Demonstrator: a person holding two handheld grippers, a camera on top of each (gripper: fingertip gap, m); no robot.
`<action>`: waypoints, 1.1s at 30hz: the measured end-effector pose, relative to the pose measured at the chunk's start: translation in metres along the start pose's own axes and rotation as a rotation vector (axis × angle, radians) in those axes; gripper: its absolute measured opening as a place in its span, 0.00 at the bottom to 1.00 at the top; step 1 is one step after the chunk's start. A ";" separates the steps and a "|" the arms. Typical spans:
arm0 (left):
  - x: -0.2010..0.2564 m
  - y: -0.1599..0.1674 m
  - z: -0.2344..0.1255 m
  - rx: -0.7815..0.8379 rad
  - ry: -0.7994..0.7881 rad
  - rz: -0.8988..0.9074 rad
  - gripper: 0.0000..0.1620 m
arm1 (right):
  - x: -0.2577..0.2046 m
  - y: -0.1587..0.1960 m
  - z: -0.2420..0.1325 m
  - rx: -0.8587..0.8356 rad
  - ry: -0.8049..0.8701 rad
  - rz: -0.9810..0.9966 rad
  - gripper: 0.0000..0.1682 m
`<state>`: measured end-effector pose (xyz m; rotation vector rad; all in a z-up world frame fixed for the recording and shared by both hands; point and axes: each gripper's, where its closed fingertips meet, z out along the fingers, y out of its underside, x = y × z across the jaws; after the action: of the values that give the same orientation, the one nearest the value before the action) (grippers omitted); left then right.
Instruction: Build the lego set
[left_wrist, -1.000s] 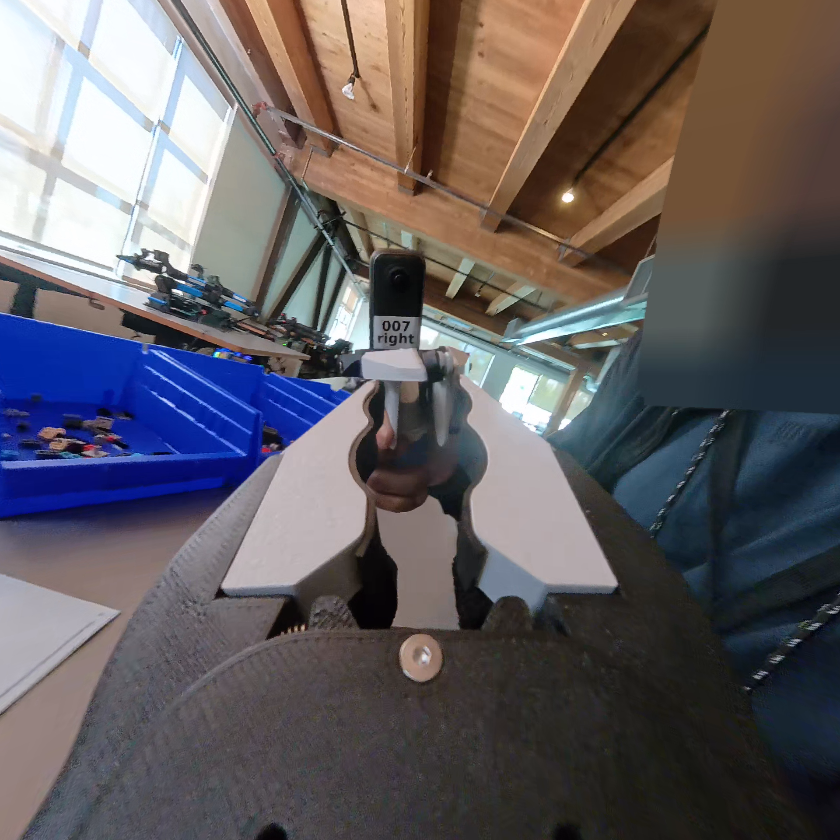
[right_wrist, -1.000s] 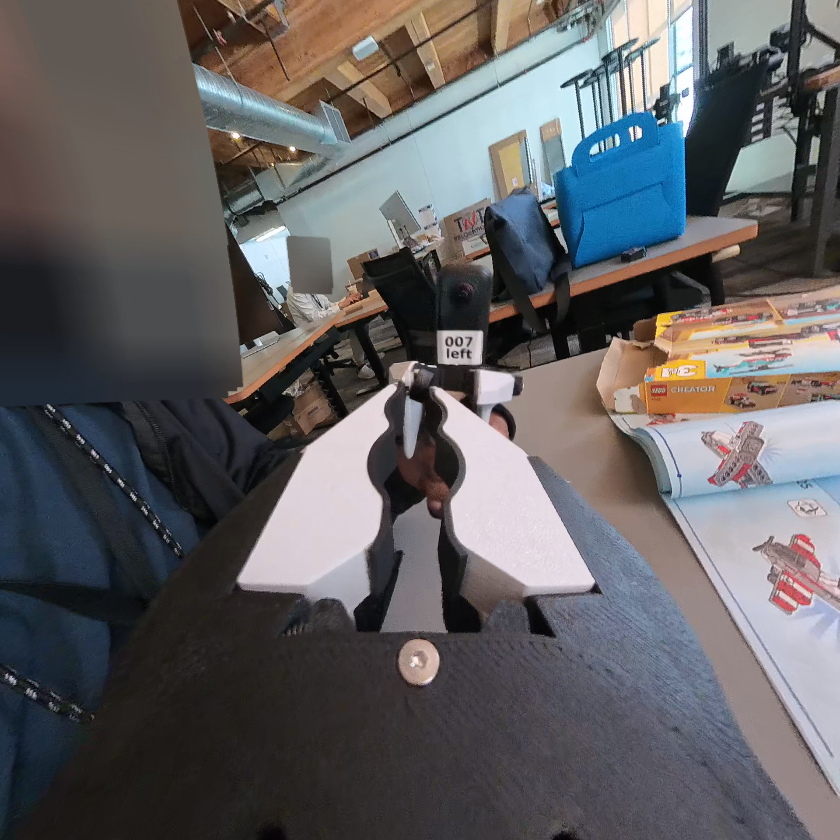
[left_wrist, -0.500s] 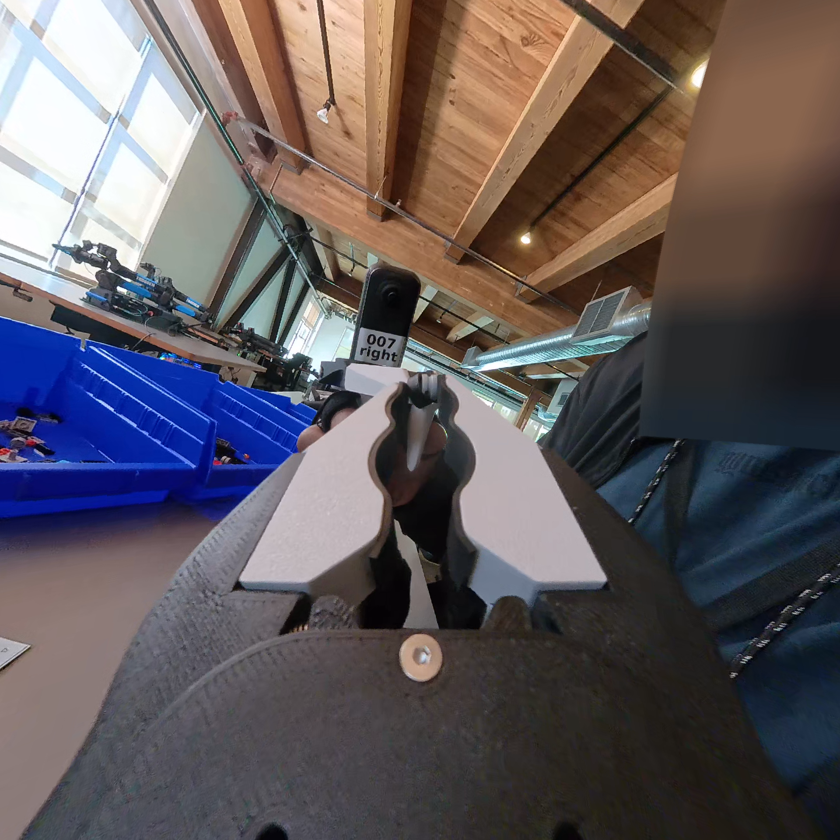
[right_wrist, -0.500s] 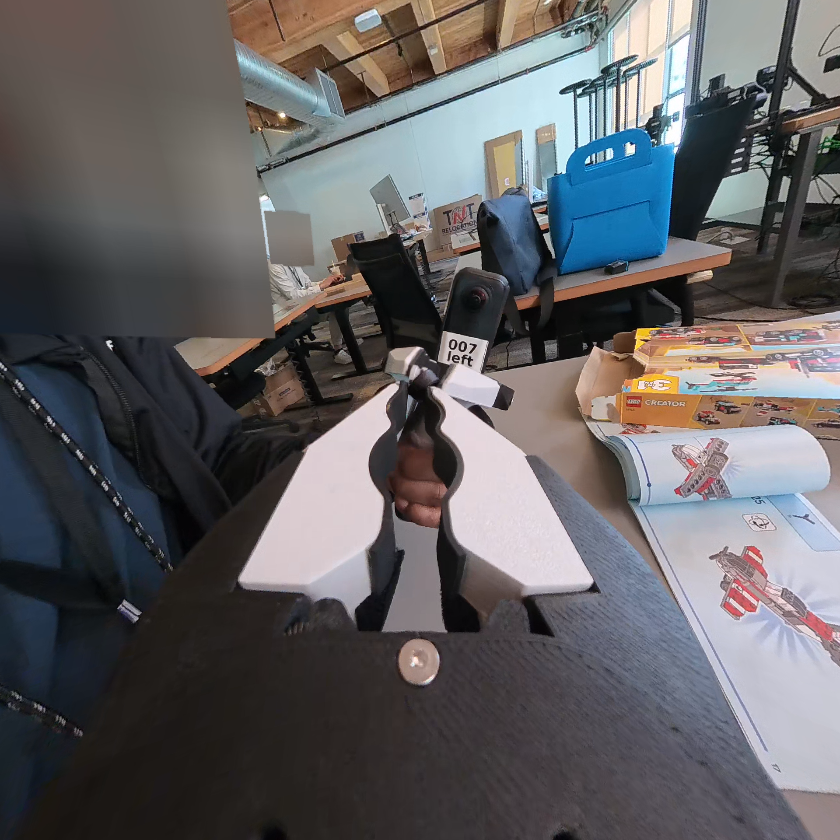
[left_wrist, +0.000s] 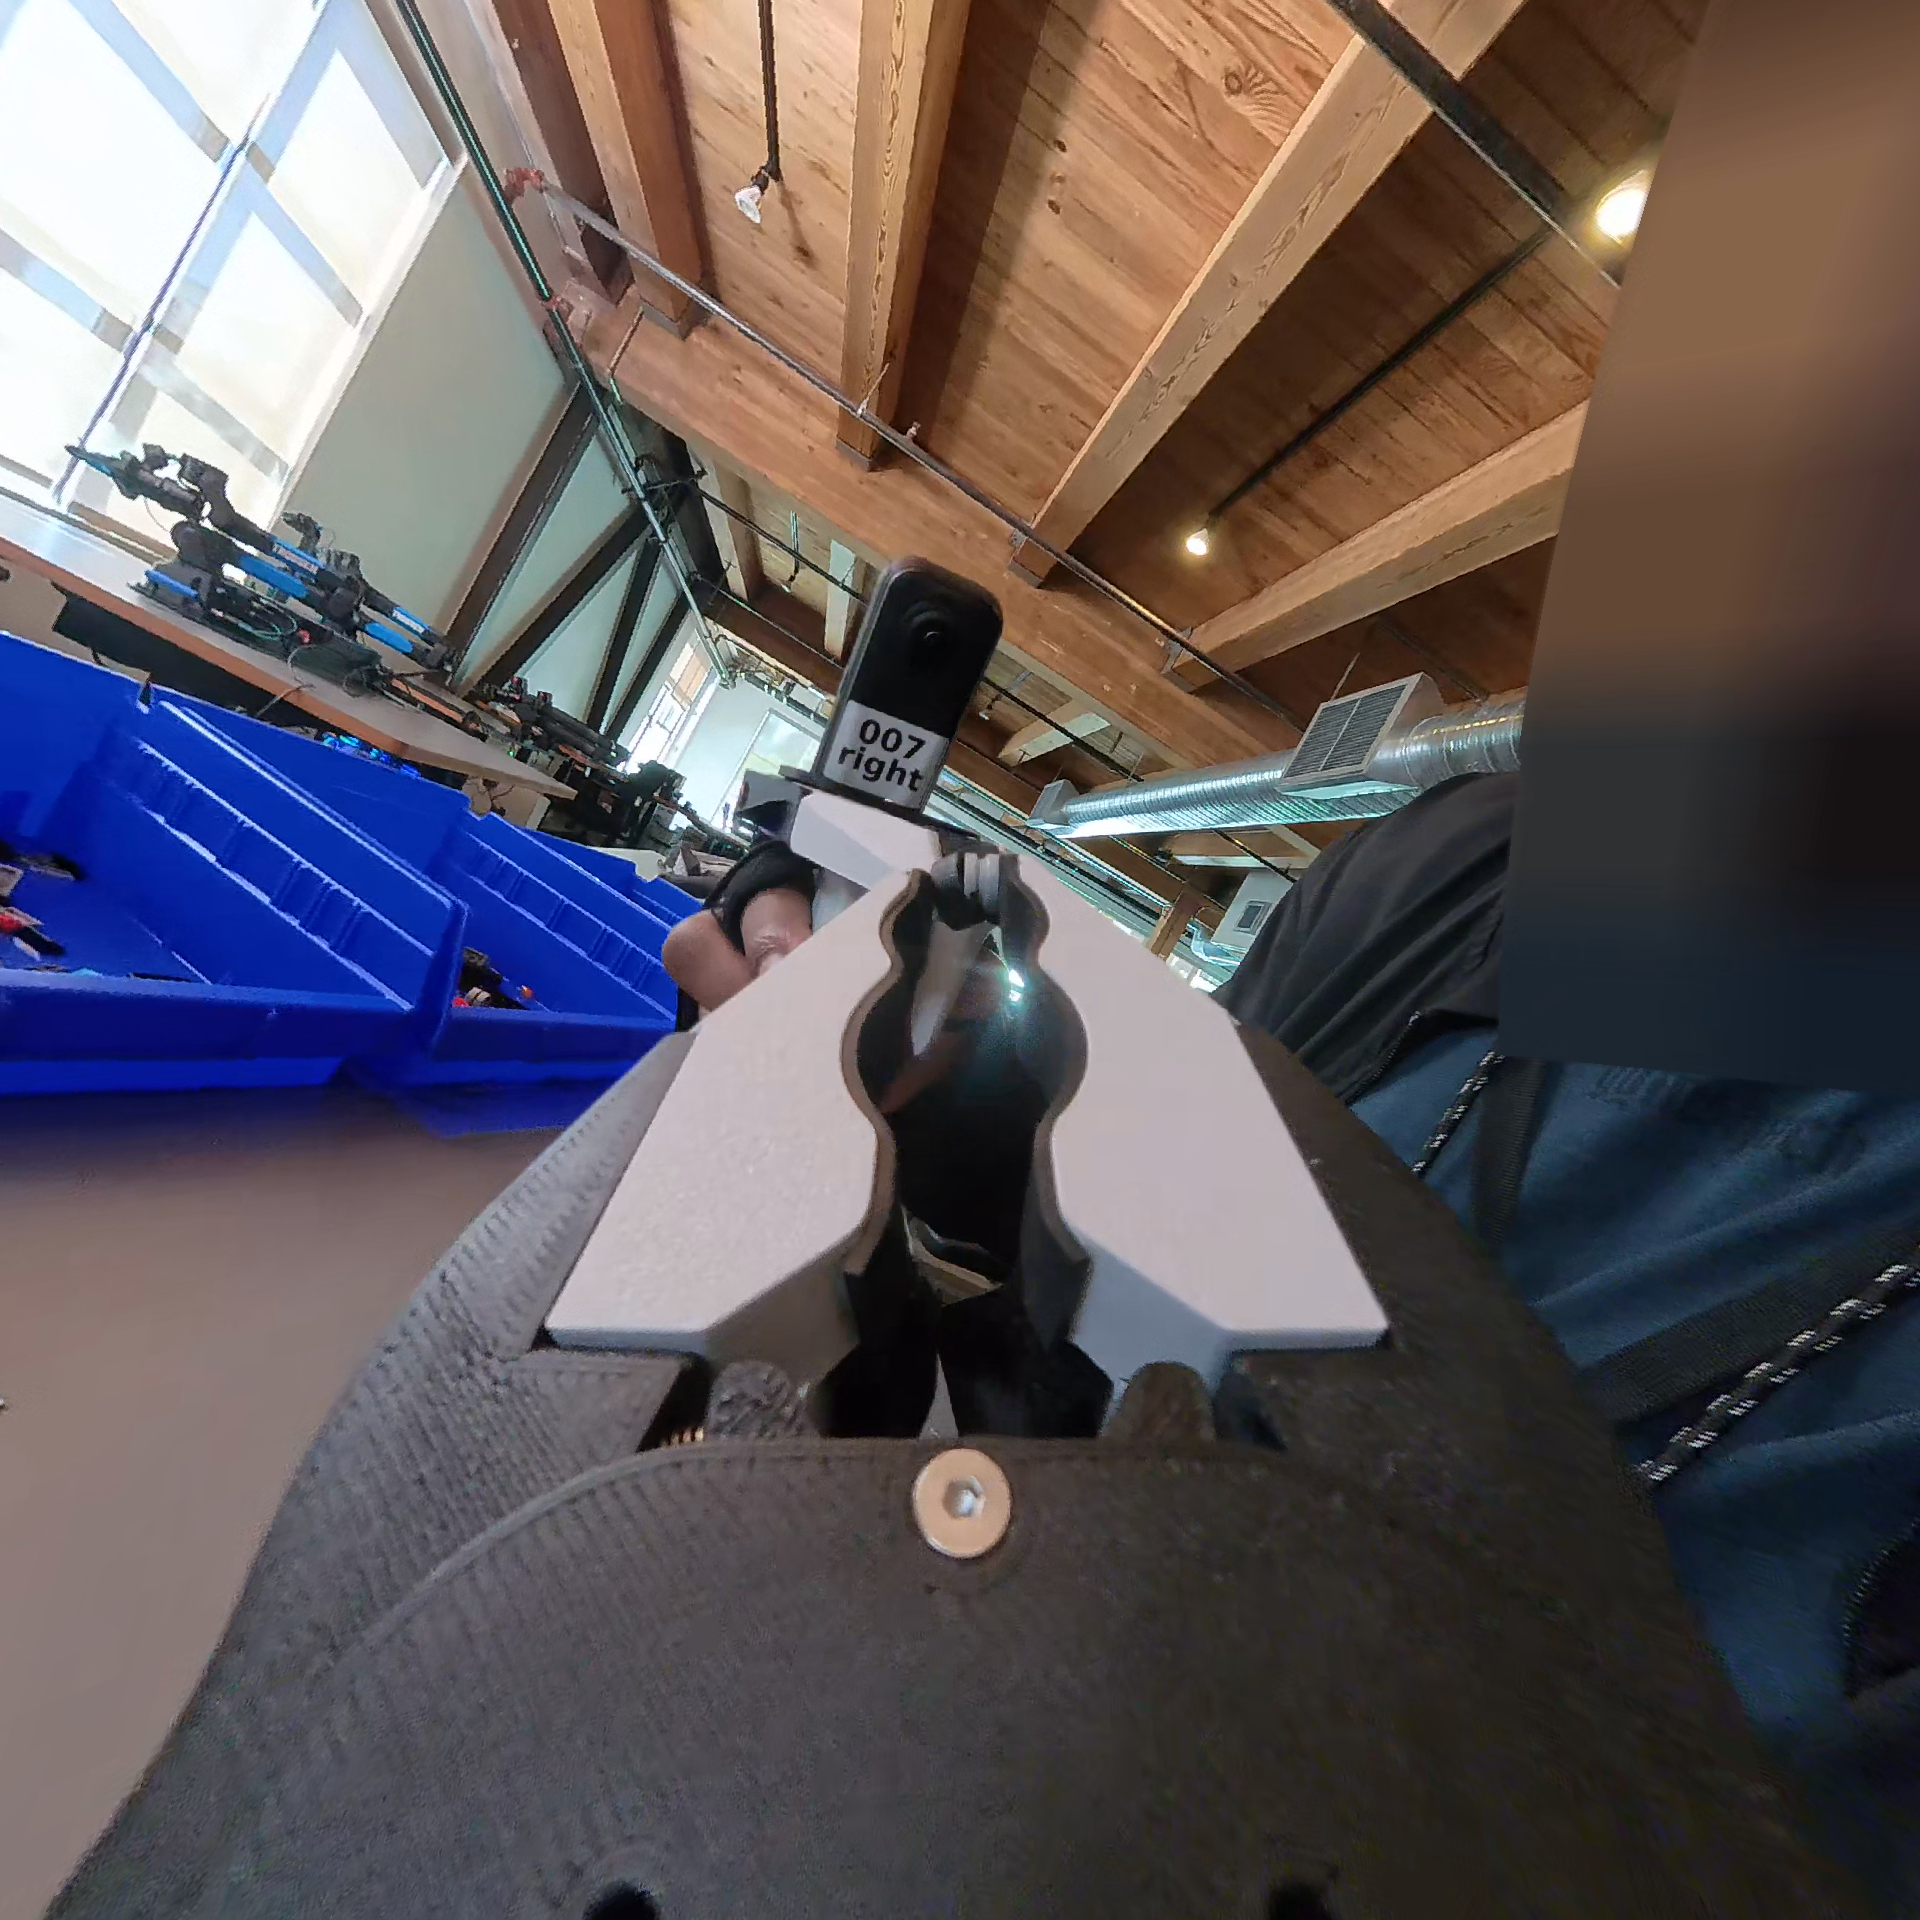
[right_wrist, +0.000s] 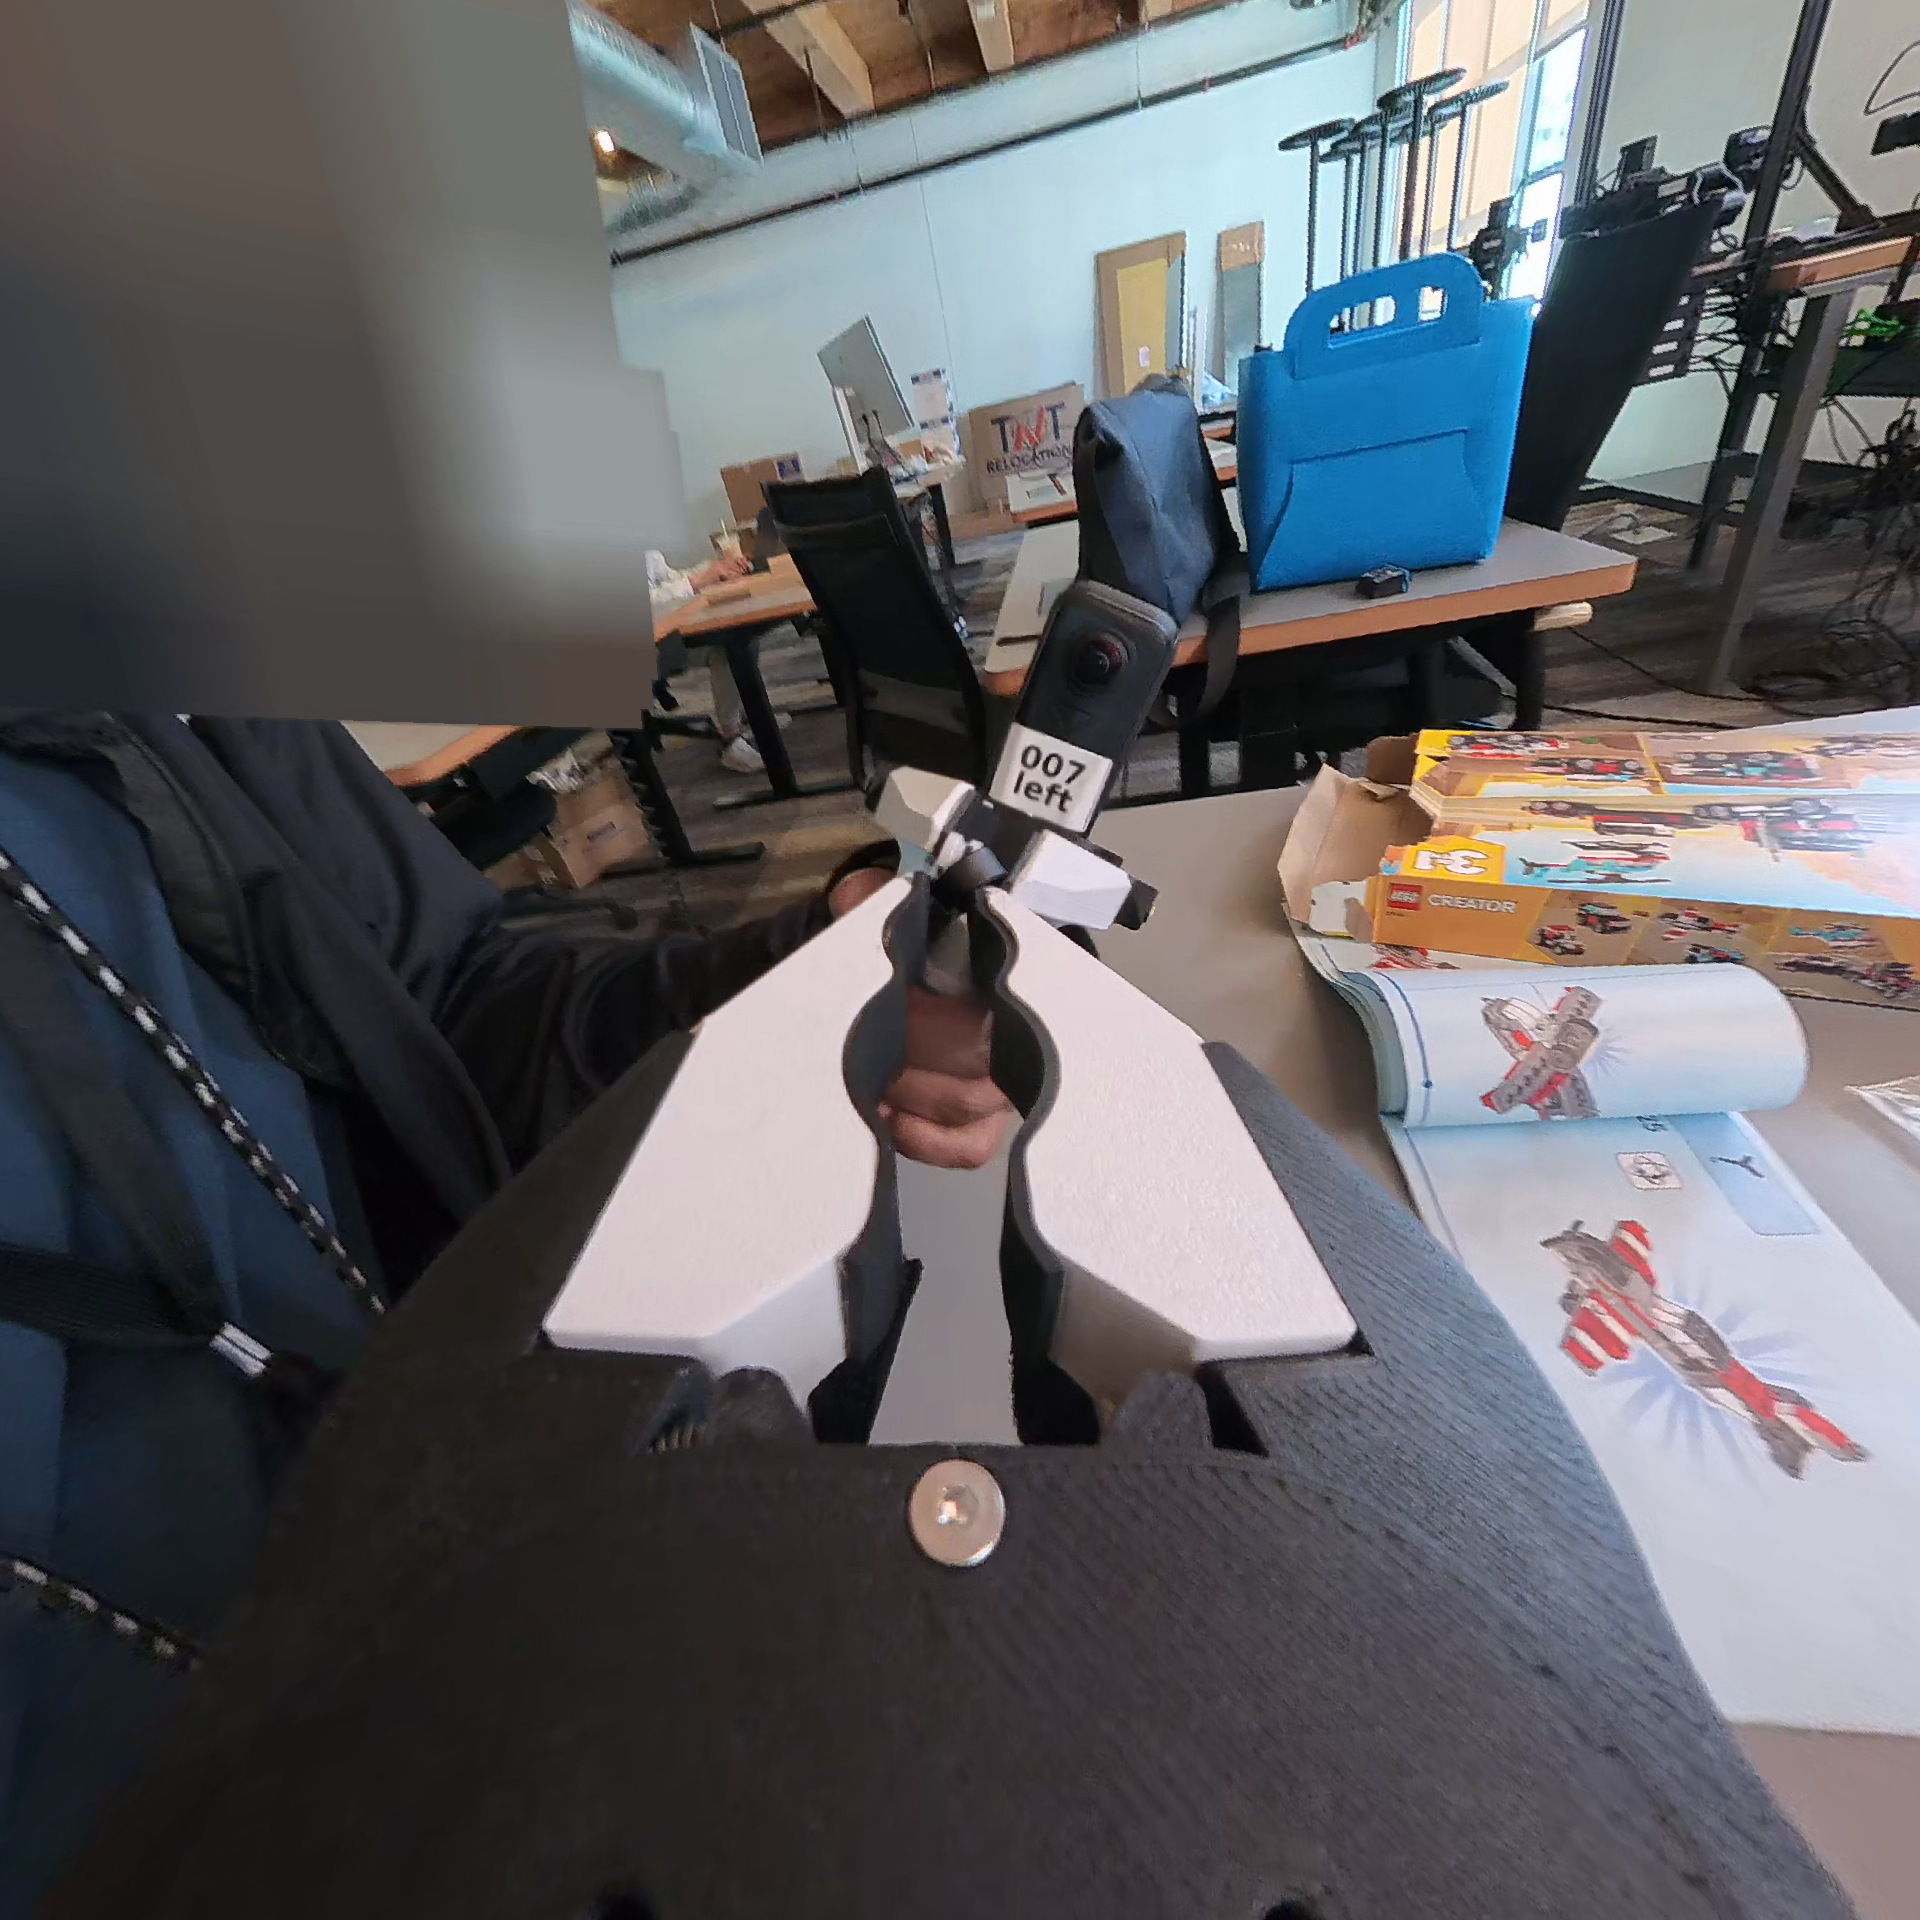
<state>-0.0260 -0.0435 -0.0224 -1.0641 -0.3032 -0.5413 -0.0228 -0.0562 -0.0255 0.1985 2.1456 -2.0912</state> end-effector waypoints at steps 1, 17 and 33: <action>0.000 0.000 -0.001 -0.004 -0.002 -0.007 0.08 | 0.000 0.001 0.000 -0.011 0.007 -0.014 0.04; -0.007 0.000 -0.005 -0.029 -0.070 0.083 0.08 | 0.004 0.004 0.002 -0.046 0.043 -0.033 0.08; -0.006 0.007 0.000 -0.161 -0.207 0.480 0.08 | 0.007 -0.003 -0.007 0.025 0.060 0.046 0.09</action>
<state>-0.0272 -0.0390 -0.0309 -1.3018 -0.1760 -0.0248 -0.0300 -0.0489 -0.0231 0.3135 2.1277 -2.1134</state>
